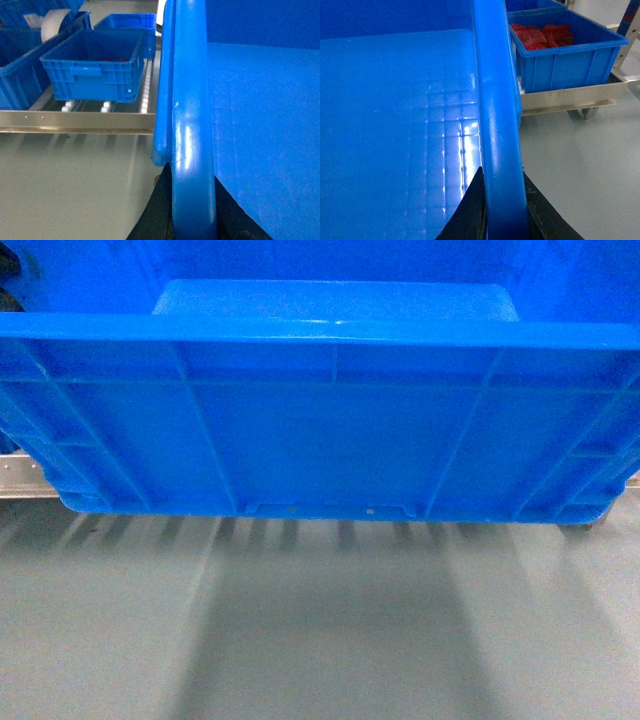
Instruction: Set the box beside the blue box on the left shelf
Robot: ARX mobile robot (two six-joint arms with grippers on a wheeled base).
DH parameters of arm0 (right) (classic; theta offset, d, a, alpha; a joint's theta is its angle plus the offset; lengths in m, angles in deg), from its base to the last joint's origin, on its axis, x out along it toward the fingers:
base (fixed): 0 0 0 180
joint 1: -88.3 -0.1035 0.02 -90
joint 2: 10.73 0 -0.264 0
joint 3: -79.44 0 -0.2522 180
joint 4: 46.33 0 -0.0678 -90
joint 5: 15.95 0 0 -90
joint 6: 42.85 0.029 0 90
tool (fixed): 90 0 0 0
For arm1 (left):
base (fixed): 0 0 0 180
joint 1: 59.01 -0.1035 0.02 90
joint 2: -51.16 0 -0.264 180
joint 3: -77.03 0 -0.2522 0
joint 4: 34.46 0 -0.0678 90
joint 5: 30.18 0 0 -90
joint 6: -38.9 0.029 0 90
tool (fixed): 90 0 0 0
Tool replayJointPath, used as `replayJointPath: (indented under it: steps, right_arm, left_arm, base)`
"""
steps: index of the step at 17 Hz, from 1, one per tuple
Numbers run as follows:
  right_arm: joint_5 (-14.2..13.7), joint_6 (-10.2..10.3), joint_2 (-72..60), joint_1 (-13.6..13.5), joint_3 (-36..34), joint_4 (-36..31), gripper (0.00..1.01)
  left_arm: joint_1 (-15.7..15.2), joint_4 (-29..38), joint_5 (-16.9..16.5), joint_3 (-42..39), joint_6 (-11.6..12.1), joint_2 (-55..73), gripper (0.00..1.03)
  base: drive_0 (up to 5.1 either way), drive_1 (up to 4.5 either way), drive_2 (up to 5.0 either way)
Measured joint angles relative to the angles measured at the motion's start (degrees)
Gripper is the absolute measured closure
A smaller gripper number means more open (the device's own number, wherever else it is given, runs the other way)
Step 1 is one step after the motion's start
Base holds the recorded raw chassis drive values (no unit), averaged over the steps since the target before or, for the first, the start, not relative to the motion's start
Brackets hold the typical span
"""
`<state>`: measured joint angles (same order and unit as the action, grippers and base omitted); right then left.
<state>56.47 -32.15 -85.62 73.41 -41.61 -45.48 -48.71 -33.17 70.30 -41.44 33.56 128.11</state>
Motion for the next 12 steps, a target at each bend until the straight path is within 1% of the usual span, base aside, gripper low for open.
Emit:
replayJointPath:
  steps: [12]
  right_arm:
    - [-0.02,0.0,0.0,0.02,0.0,-0.04,0.92]
  left_arm:
    - [0.0,0.07,0.0,0.0,0.0,0.0,0.95]
  base:
    - [0.0,0.0,0.0]
